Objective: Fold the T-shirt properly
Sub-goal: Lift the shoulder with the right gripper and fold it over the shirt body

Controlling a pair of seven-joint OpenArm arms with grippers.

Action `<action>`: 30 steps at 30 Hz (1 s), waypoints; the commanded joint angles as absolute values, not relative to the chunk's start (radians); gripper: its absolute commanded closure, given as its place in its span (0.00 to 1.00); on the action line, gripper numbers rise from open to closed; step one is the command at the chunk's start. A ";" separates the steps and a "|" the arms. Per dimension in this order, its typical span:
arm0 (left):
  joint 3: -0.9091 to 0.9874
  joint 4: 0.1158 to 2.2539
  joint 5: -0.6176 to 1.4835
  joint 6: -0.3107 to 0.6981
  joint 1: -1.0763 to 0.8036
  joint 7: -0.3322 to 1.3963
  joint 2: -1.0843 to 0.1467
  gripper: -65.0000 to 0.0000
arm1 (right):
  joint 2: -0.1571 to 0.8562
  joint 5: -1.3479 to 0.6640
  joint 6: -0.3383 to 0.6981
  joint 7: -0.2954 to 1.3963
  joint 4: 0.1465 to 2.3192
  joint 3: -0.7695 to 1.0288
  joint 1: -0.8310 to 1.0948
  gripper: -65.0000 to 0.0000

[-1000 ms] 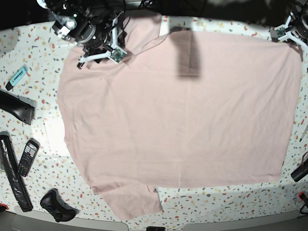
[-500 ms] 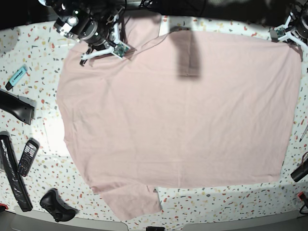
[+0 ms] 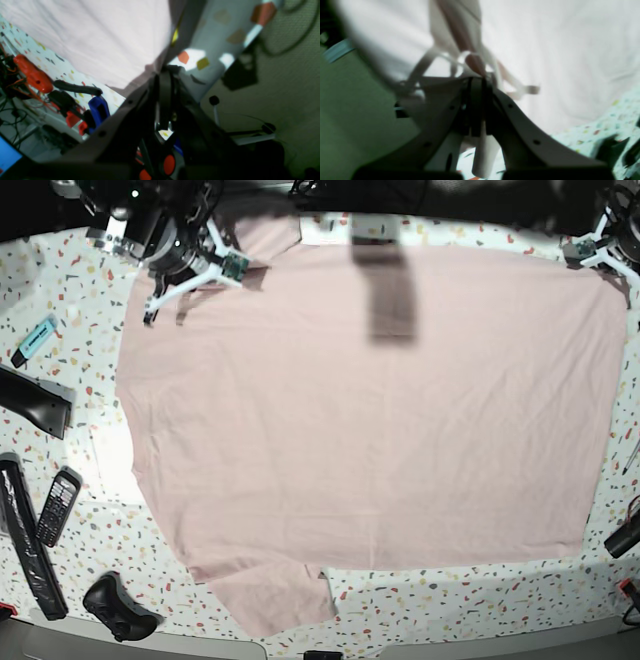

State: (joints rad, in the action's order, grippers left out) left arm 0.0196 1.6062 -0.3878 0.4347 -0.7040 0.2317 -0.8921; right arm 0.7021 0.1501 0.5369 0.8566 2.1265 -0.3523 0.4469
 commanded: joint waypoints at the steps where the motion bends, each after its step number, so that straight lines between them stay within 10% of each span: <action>1: 0.049 1.619 -0.368 0.442 -0.709 0.230 -0.906 1.00 | 0.714 0.157 0.530 0.849 2.147 -0.334 0.422 1.00; 30: 0.241 1.519 -0.181 0.378 -0.380 0.143 -0.680 1.00 | 0.640 -0.091 0.502 0.650 1.789 -0.204 -0.016 1.00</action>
State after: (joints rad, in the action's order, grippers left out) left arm 0.2287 1.5093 -0.1776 0.3977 -0.3855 0.1482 -0.6590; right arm 0.6250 -0.1040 0.5102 0.6636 1.7763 -0.2157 0.0025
